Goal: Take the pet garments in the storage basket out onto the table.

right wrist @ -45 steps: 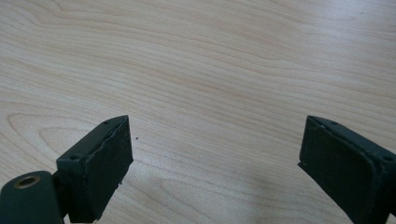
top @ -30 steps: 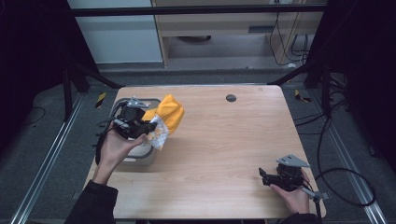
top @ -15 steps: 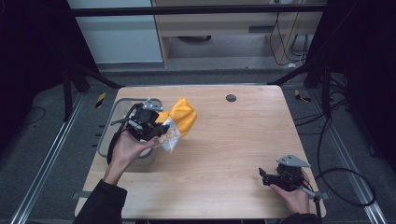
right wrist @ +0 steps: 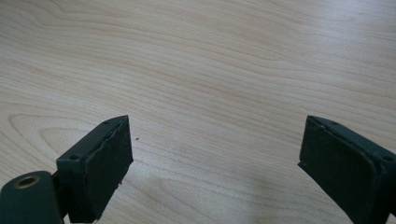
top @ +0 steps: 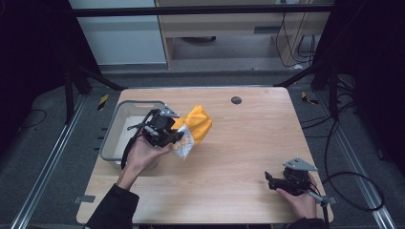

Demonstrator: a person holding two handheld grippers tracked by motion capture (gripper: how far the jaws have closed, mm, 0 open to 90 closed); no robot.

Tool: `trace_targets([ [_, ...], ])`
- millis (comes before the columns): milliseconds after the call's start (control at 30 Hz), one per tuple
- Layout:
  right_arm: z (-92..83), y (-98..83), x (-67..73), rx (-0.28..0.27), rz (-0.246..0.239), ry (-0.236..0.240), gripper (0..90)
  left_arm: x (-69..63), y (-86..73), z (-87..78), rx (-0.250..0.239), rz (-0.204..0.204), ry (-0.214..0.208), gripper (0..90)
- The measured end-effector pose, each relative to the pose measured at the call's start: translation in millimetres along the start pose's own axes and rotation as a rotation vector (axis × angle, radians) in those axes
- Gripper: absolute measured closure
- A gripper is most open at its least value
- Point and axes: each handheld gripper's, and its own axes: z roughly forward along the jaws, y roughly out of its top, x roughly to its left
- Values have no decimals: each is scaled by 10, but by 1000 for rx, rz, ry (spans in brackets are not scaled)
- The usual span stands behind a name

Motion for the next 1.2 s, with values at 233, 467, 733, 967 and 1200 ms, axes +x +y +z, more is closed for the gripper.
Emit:
trace_targets([
  [233,0,0,2,2,2,2,93,-77,12,88,11,19,-12,831],
  [467,2,-1,-5,0,-7,-3,93,-153,17,221,23,28,-30,831],
  [733,-1,-2,-1,1,-4,-2,93,-244,16,356,33,42,-46,831],
  [967,2,-2,-5,0,-8,-3,92,-300,1,489,48,49,-59,831],
  [1200,-2,-1,-4,-1,-3,-1,92,-358,-15,608,55,53,-75,831],
])
